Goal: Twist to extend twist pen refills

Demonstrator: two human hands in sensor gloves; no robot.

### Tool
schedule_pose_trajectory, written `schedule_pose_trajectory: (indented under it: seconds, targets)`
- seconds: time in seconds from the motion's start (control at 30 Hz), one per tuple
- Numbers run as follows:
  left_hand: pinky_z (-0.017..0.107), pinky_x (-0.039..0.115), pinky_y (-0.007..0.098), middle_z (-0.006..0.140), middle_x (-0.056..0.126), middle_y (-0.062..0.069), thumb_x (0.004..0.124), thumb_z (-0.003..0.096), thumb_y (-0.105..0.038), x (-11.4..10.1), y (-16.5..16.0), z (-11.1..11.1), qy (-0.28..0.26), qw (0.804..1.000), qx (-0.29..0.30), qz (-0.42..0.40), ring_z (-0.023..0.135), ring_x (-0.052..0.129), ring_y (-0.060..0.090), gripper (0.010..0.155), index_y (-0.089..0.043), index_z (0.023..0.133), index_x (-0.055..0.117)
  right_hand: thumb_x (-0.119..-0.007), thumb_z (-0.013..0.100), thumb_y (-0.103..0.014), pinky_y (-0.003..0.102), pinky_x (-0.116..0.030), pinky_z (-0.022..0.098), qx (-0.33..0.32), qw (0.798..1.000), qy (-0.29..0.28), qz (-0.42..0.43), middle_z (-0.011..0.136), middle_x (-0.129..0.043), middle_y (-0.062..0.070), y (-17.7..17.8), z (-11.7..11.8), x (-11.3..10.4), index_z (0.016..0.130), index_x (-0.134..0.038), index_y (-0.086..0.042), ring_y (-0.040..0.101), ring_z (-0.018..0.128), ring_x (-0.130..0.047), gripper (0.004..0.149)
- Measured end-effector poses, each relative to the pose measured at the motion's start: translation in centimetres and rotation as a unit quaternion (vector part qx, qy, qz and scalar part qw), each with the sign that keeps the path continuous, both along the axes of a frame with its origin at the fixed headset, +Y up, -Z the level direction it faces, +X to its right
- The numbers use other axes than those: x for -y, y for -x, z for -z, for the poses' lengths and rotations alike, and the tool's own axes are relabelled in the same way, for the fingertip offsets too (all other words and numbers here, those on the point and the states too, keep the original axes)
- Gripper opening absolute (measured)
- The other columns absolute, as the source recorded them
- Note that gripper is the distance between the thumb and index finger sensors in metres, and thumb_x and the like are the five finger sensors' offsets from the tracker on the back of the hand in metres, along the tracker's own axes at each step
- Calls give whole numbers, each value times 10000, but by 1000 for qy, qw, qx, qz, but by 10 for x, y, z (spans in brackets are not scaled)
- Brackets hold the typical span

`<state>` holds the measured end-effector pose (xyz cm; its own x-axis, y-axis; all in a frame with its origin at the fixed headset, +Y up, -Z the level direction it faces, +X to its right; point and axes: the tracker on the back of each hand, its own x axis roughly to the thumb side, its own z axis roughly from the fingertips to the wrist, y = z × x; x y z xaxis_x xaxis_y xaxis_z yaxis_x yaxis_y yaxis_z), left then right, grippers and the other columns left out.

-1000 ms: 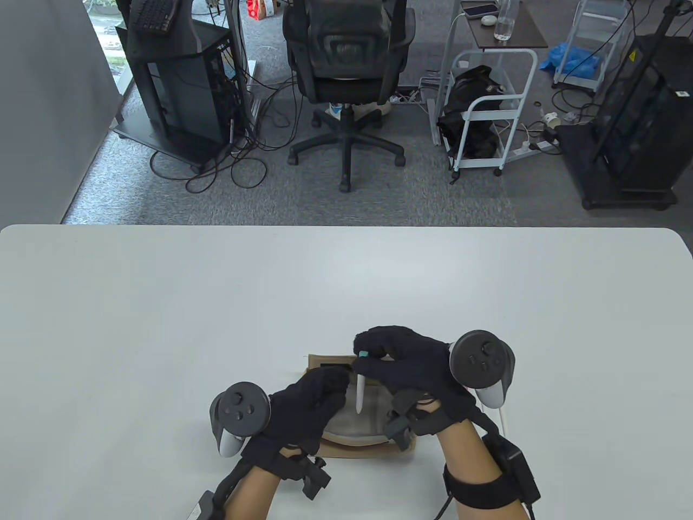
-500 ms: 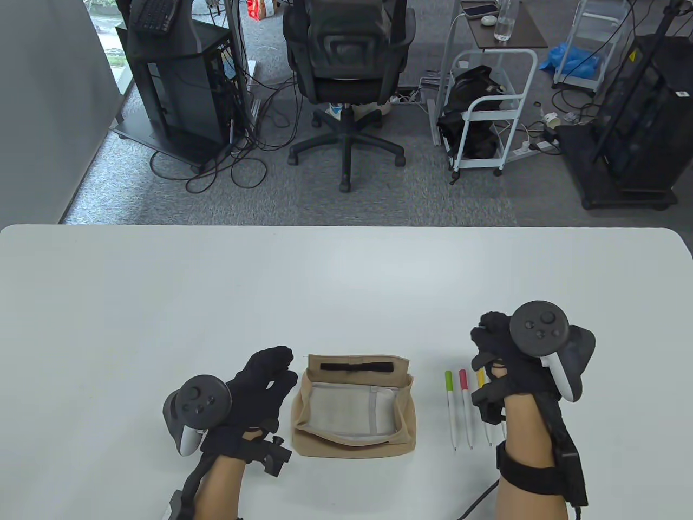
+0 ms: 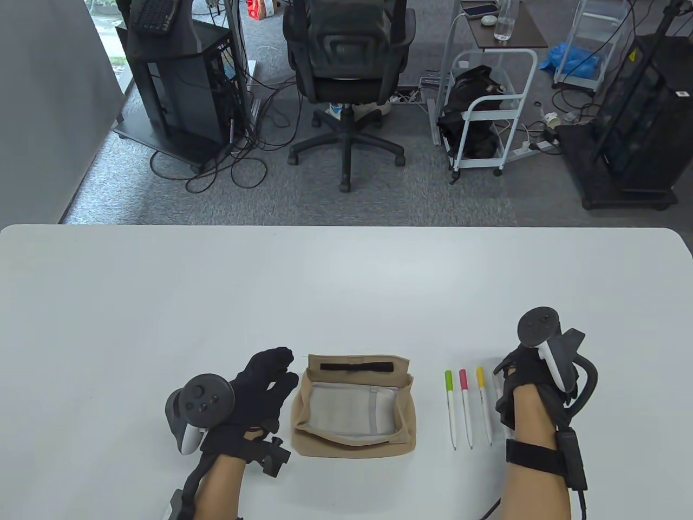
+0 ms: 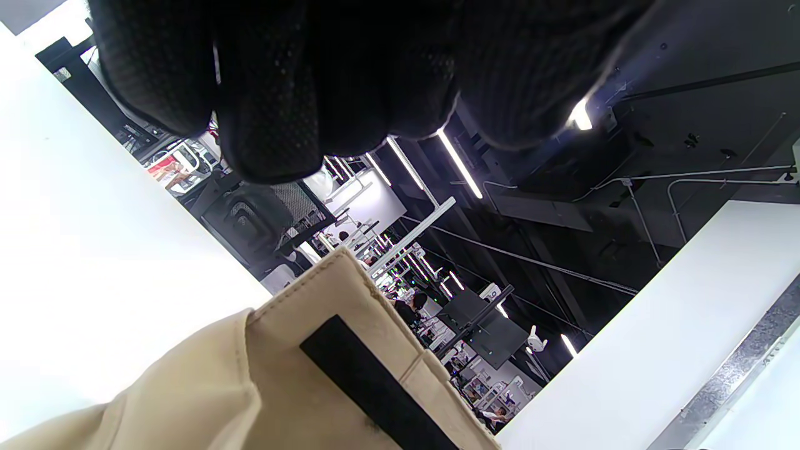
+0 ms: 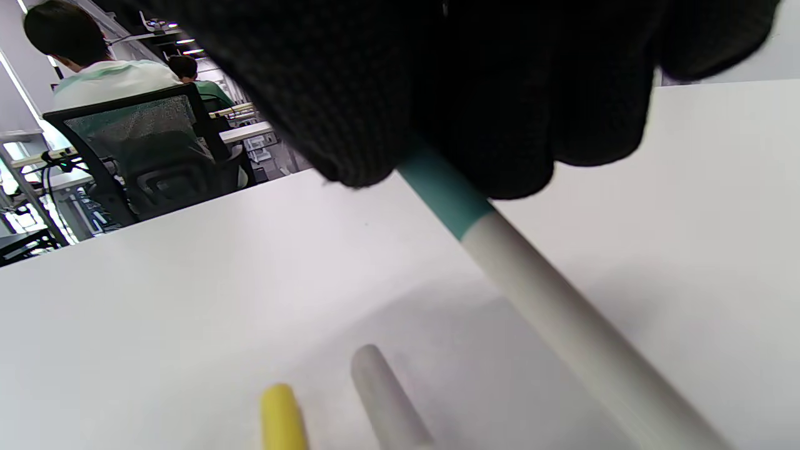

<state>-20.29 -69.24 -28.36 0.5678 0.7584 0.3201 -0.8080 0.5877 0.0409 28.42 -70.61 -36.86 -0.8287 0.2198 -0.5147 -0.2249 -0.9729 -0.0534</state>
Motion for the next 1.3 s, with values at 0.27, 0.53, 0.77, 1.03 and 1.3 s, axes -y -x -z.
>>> schedule_pose_trajectory:
  seconds: [0.27, 0.53, 0.77, 1.03, 1.3]
  targets:
    - [552, 770, 613, 935, 799, 231, 851, 434, -417, 1, 0, 1, 0, 1000, 3, 4, 754, 953, 428, 631, -68, 950, 750, -1000, 373, -275, 689, -741, 508, 6, 999, -31, -2, 618, -1033, 276, -6, 3, 25, 733, -967, 69, 481, 626, -939, 499]
    - [553, 768, 615, 939, 796, 232, 850, 434, -424, 1, -1, 1, 2, 1000, 6, 14, 759, 949, 430, 637, -68, 953, 750, -997, 375, -274, 685, -736, 513, 5, 1000, -13, -24, 605, -1037, 280, -7, 6, 43, 725, -973, 77, 480, 622, -939, 496]
    - [553, 768, 615, 944, 794, 223, 851, 433, -428, 2, -2, 1, 3, 1000, 6, 19, 759, 950, 432, 644, -67, 956, 747, -998, 369, -274, 681, -740, 511, 10, 999, 3, -44, 593, -1045, 285, -6, 7, 49, 716, -981, 79, 476, 615, -946, 495]
    - [557, 765, 616, 950, 788, 223, 862, 427, -427, 1, -2, 1, 2, 1000, 9, 30, 766, 947, 430, 654, -70, 961, 741, -1007, 362, -278, 682, -735, 515, 12, 998, 17, -52, 597, -1044, 282, -5, 8, 52, 719, -978, 77, 476, 620, -943, 505]
    - [559, 759, 620, 957, 781, 226, 862, 428, -433, 1, -3, 1, 0, 999, 7, 48, 772, 940, 437, 665, -68, 969, 736, -977, 390, -320, 715, -662, 547, 16, 1000, -16, -16, 700, -980, 311, -5, 4, 24, 799, -919, 81, 523, 695, -863, 576]
